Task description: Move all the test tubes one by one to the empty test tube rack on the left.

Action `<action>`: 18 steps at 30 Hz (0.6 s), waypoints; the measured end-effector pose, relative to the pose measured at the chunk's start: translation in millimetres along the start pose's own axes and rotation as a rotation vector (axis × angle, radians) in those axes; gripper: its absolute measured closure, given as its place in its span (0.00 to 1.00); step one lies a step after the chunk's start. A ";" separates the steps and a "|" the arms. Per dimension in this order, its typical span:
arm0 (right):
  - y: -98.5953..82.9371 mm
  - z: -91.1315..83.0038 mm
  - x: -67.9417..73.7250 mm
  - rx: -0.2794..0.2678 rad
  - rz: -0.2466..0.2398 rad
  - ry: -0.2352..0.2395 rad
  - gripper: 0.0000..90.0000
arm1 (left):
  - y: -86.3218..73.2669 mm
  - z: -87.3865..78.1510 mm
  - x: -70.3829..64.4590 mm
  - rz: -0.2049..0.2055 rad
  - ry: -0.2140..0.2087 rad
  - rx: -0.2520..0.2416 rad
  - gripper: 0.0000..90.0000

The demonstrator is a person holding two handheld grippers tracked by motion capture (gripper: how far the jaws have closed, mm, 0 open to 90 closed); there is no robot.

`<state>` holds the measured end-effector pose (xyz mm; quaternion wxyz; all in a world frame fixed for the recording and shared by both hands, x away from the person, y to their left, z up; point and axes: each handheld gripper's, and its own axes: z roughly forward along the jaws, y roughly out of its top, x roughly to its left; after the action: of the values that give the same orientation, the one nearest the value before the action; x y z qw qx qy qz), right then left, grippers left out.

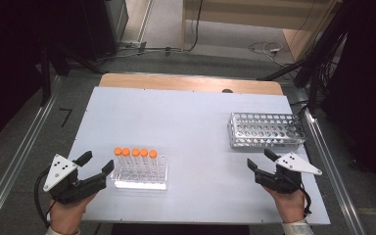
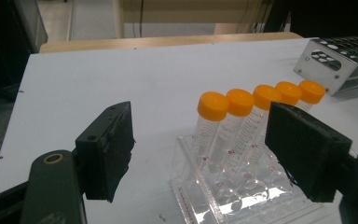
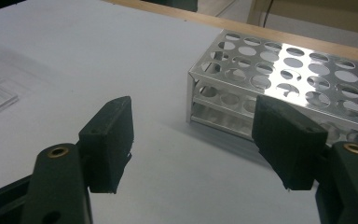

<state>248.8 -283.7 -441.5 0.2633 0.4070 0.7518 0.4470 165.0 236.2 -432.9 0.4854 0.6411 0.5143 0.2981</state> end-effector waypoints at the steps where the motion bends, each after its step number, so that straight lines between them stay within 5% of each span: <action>1: -0.5 -0.6 -0.7 0.000 0.002 -0.001 0.31 | -0.7 -0.1 0.1 0.000 0.001 0.000 0.27; 18: -10.2 -11.4 -15.3 0.006 0.030 -0.055 0.31 | -6.7 -8.8 7.8 -0.013 0.011 -0.014 0.27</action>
<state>244.4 -304.7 -444.8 0.2759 0.4309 0.7395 0.4375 157.1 246.4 -436.9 0.4891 0.6325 0.5190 0.3022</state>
